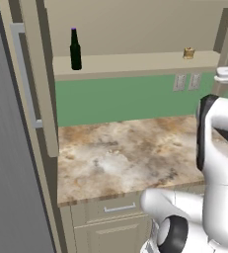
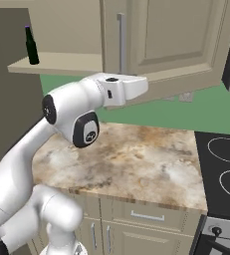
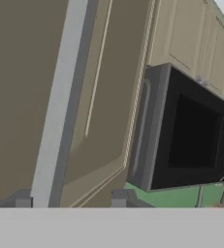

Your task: Get the candle and the beer from the cabinet and move them to the dining counter.

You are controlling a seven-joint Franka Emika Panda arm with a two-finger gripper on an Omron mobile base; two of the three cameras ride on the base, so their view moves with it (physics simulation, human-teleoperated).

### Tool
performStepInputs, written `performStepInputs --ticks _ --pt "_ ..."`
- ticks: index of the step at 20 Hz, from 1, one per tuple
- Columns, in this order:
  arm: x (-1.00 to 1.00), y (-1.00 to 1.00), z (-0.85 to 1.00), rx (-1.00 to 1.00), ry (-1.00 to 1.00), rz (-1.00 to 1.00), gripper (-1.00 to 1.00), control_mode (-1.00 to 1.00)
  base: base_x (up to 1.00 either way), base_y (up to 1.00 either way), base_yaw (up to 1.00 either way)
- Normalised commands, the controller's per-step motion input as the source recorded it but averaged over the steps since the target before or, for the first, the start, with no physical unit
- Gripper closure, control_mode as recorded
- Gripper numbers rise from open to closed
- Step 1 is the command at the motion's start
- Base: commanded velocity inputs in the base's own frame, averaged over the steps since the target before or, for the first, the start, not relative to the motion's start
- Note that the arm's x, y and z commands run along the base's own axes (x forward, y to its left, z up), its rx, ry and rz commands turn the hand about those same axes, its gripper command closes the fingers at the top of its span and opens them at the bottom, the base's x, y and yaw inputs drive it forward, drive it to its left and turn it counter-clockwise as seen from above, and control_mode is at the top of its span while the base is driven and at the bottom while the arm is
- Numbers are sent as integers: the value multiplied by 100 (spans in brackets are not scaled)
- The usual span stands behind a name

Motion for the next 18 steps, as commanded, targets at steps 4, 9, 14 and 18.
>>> performStepInputs --ticks 4,9,14,18 --pt "-52 -91 3 9 -2 0 100 -100 0 0 0" --pt "-50 -90 2 9 -2 0 100 -100 0 0 0" --pt "-45 -88 0 9 -1 0 100 -100 0 0 0" --pt "-27 -66 1 5 0 -2 100 -100 0 0 0"
